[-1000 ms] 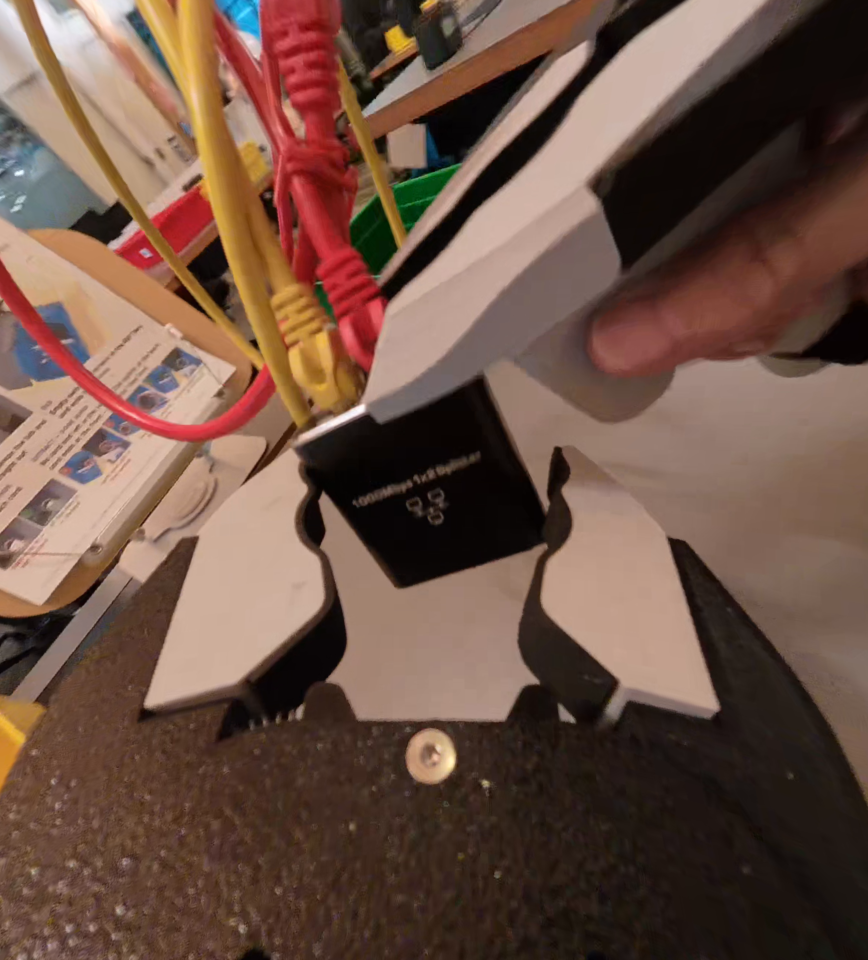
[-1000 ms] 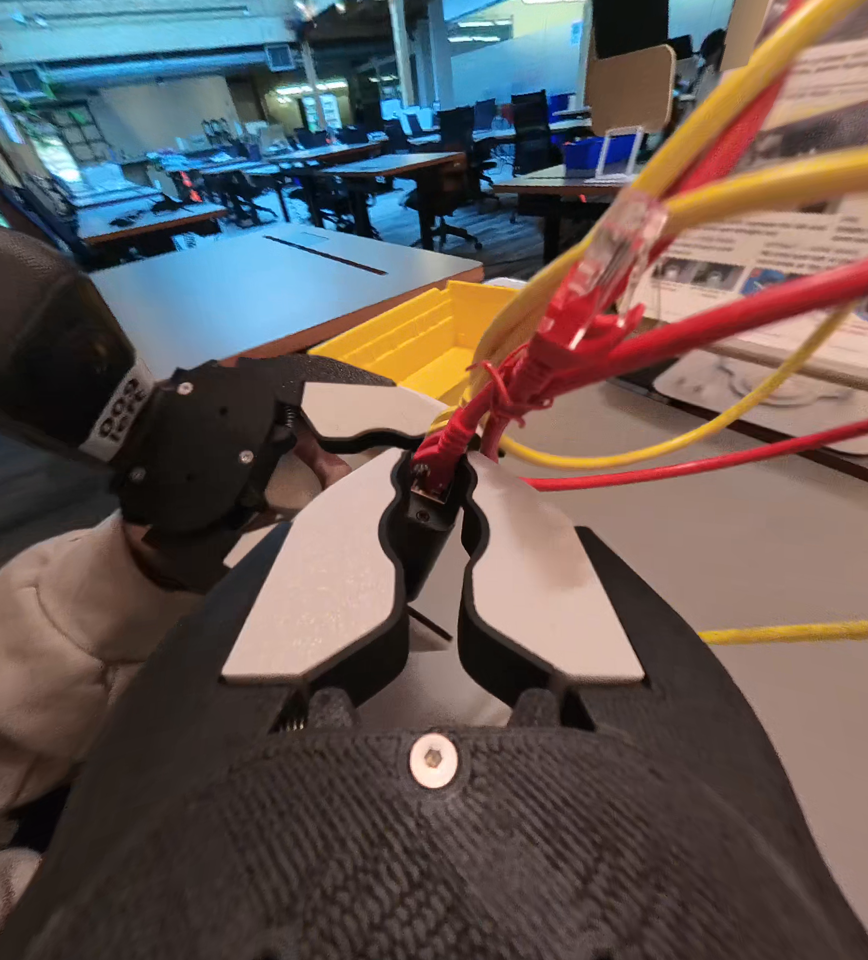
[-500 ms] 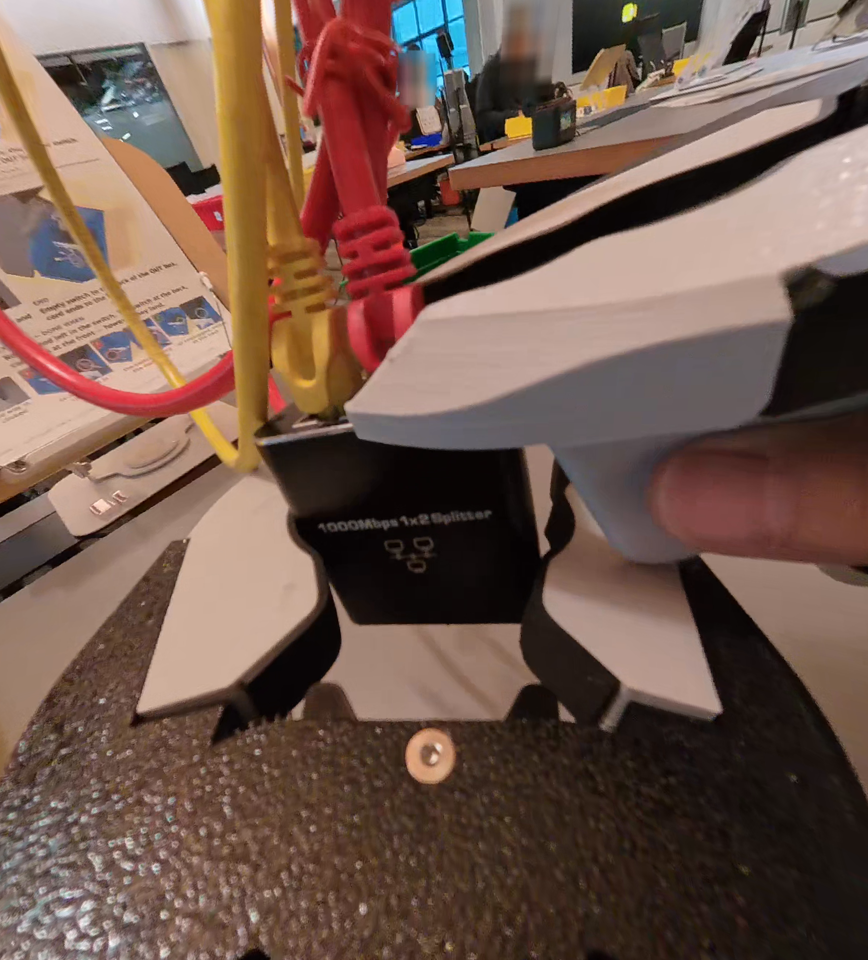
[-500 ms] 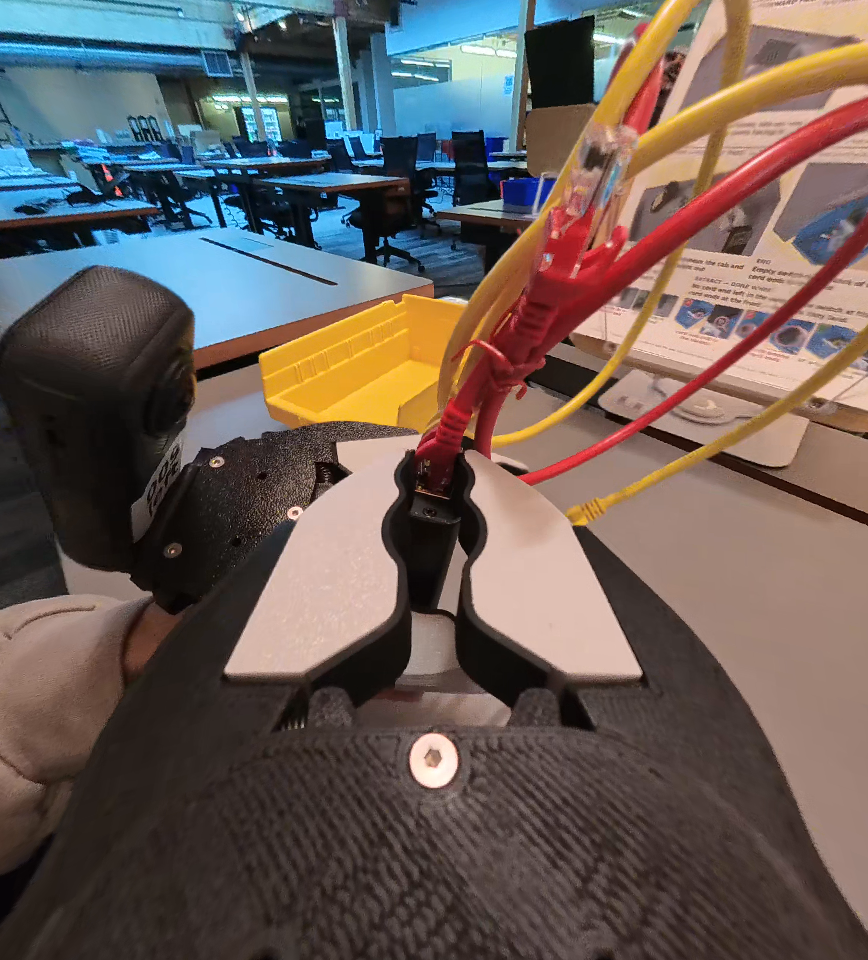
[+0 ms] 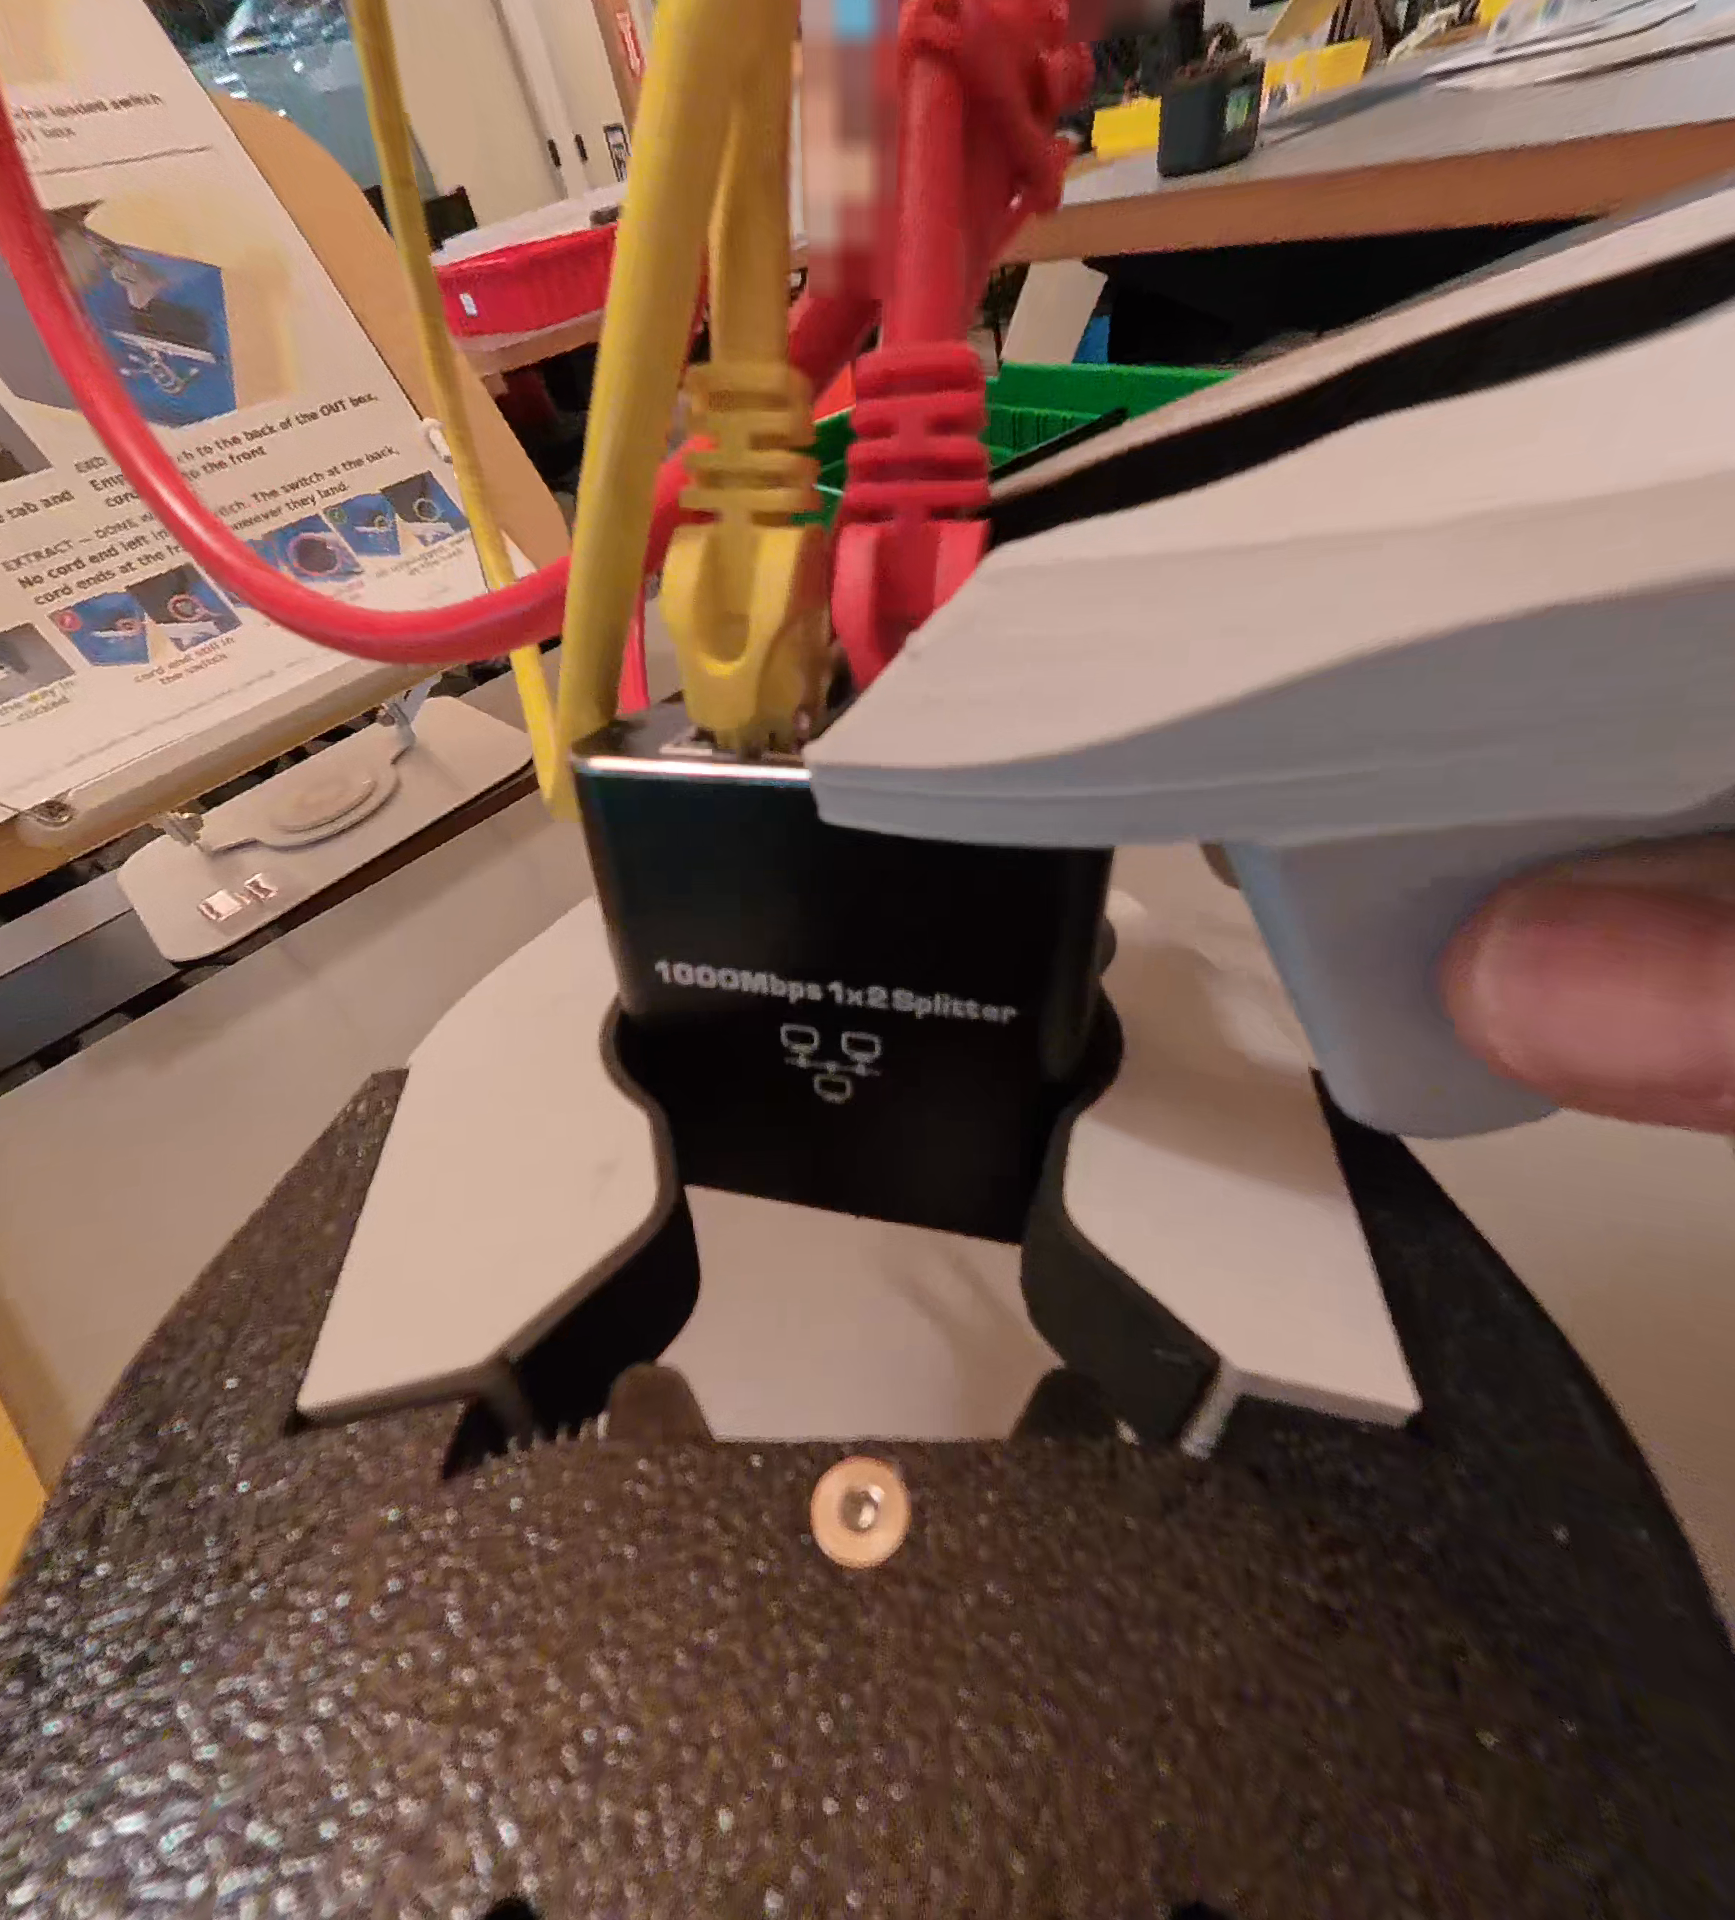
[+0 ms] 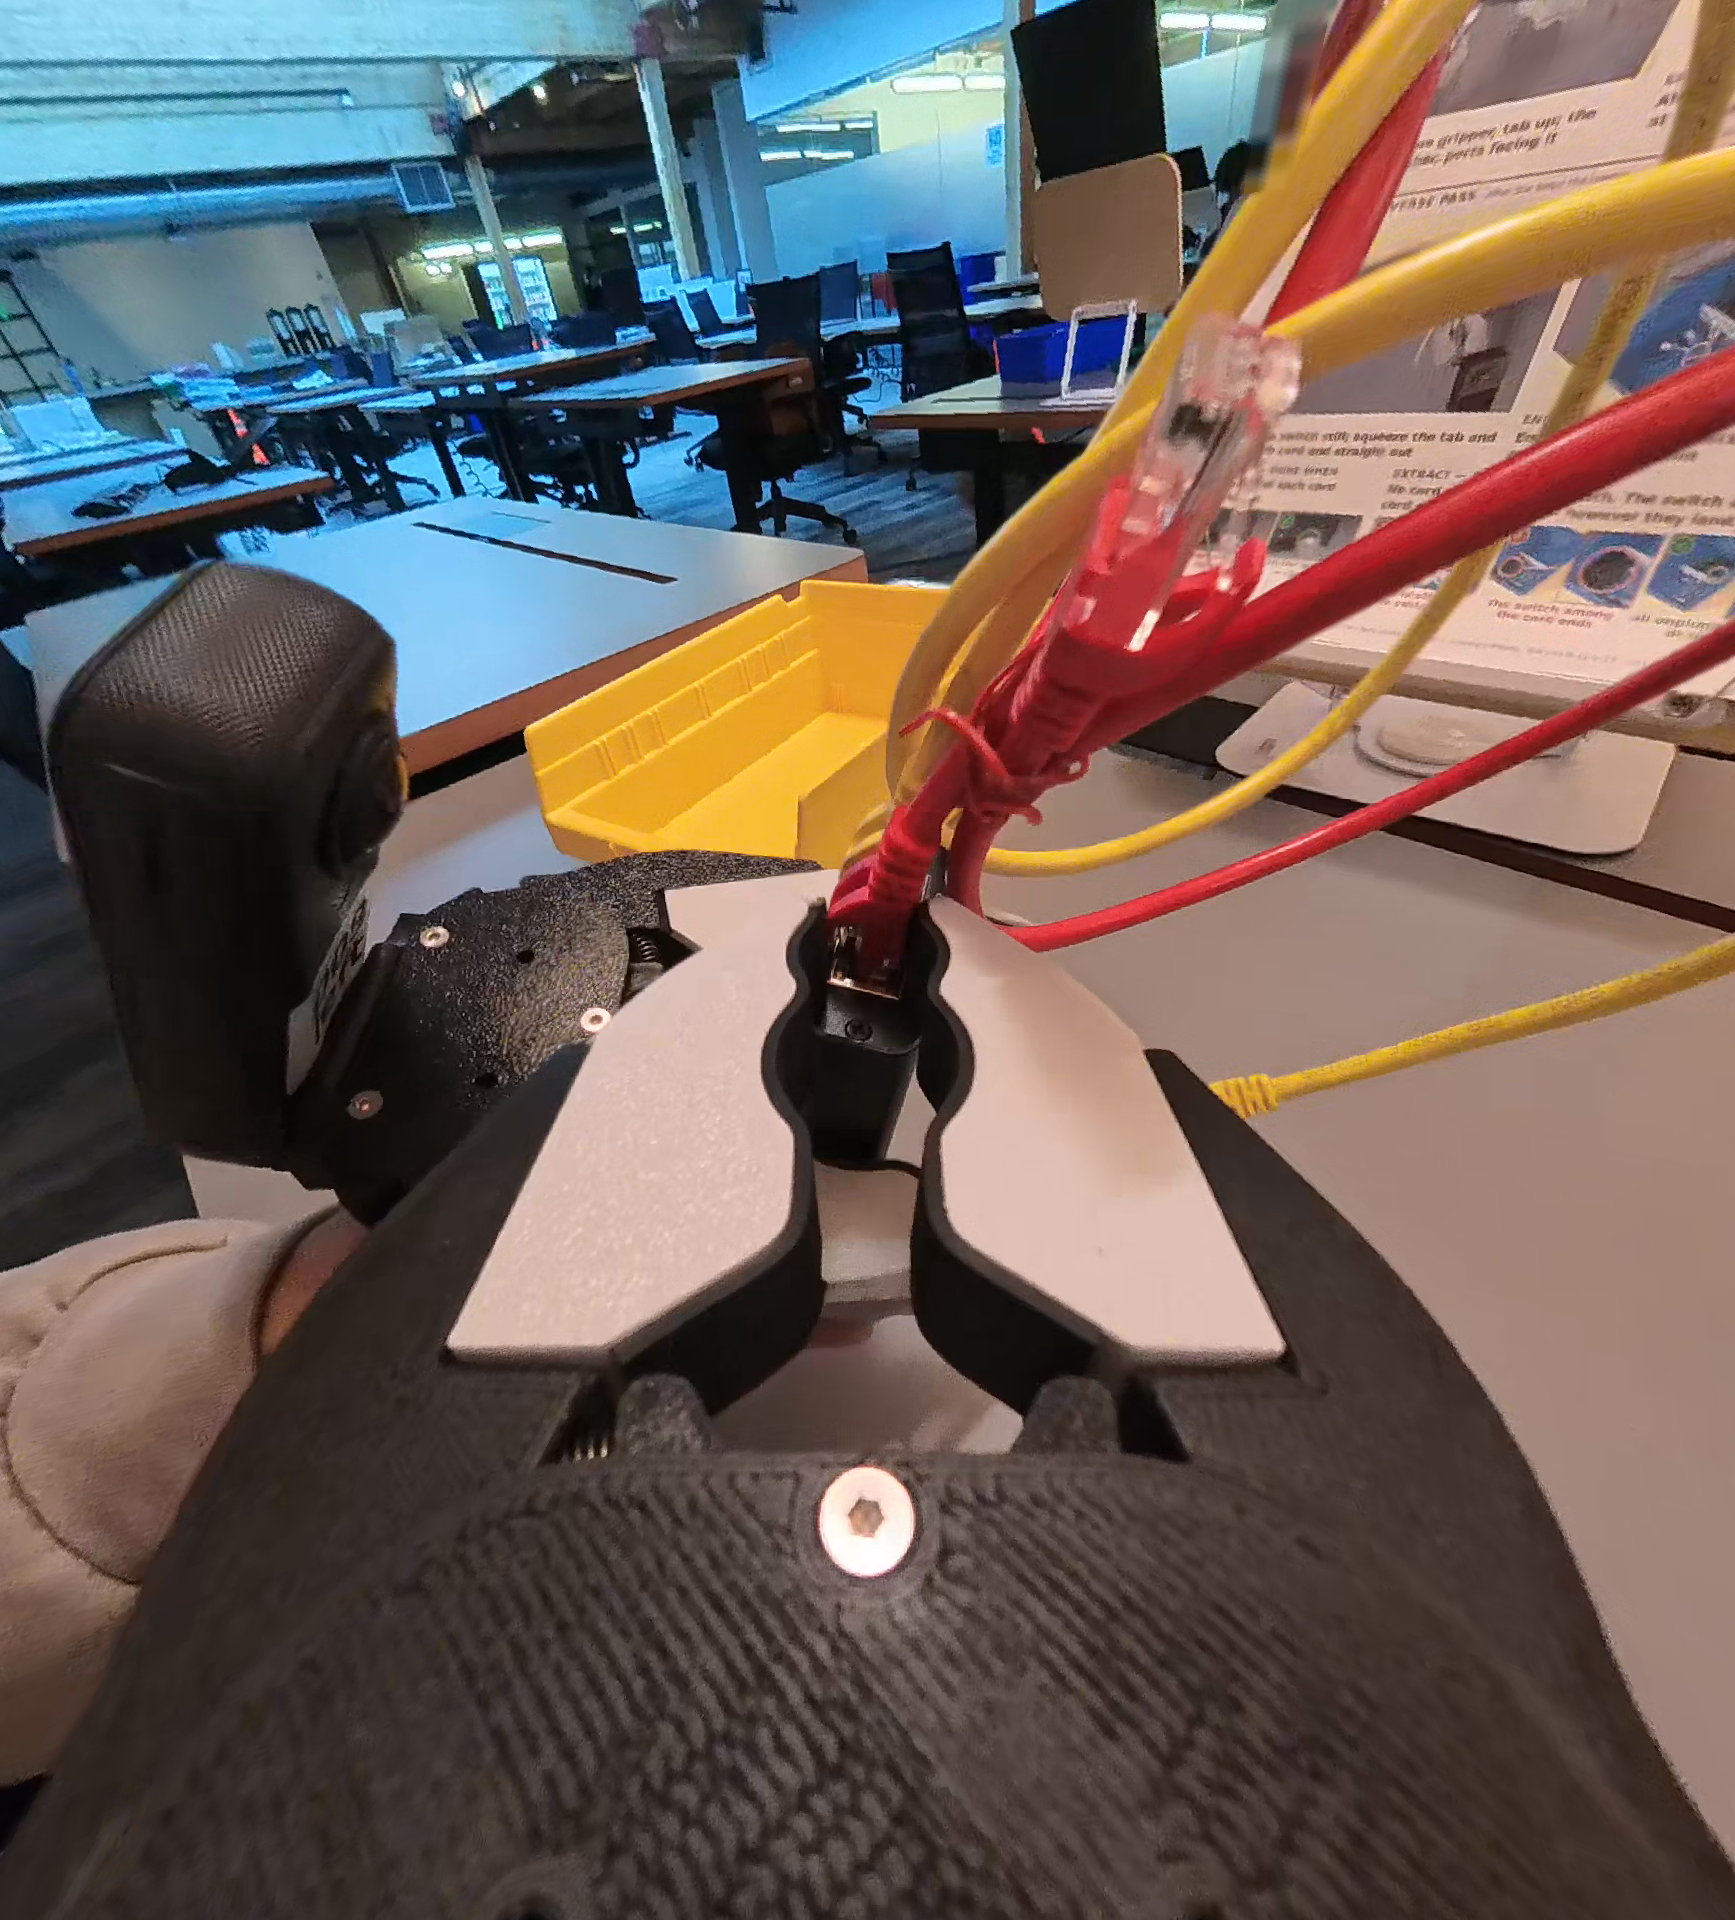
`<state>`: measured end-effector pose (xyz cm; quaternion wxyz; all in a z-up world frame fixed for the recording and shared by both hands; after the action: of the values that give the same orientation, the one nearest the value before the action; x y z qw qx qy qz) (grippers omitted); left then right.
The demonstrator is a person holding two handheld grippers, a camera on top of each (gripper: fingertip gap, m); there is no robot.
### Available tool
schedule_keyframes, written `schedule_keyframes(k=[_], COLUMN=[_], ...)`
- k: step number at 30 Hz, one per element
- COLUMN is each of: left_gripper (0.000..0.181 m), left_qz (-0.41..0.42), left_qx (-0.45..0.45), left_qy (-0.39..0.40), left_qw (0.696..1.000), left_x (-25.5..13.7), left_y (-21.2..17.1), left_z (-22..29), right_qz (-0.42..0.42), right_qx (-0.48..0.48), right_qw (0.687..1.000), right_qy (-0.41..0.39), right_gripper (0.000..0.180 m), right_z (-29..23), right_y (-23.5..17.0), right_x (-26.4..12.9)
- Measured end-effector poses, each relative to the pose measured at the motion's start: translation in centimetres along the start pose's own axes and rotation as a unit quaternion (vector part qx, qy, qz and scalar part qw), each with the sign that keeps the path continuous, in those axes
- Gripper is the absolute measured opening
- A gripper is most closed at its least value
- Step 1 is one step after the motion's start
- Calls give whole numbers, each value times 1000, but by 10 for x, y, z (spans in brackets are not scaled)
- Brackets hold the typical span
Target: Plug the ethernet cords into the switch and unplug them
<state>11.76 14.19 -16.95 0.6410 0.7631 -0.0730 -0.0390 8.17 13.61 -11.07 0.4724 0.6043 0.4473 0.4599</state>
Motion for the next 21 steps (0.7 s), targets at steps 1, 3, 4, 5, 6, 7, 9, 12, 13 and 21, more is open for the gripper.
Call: schedule_keyframes(k=[1,3,4,5,6,7,9,12,13,21], left_gripper=[77,79,82,86,89,87,82,80,80,84], left_qz=[0,8,7,3,3,4,1,5,4,67], left_qx=[0,-11,-24,-33,-38,-39,-36,-10,1,12], left_qy=[-1,-11,-21,-29,-32,-32,-23,2,8,18], left_qw=[1000,1000,999,999,999,999,999,1000,1000,998], left_x=[0,1,1,2,2,2,1,1,2,-2], left_y=[0,1,0,-1,-2,-2,-3,-3,-4,13], left_z=[1,4,6,8,8,8,6,0,-2,-6], right_qz=[0,-1,-2,-5,-4,-2,-1,1,-2,18], right_qx=[-5,-9,-10,-9,-7,-6,-11,-1,-1,-8], right_qw=[1000,1000,1000,1000,1000,1000,1000,1000,1000,1000], right_qy=[0,5,7,9,11,12,9,8,7,6], right_gripper=[15,15,15,15,14,14,15,14,14,14], right_z=[0,-3,-4,-5,-5,-6,-4,-4,-4,-12], right_y=[0,-1,-1,-1,-2,-2,-1,-1,-2,3], right_x=[0,0,0,-1,-1,-1,-1,-1,-1,-1])
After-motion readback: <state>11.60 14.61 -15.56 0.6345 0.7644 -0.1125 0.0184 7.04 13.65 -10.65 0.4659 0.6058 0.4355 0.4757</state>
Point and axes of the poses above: each gripper's, where its closed fingertips meet, x out along the fingers, y out of its top, z = x × y across the jaws, the point moved 1 cm from there along -x, back along the fingers, and after that the axes turned 15 degrees about z, right-handed, at the moved point
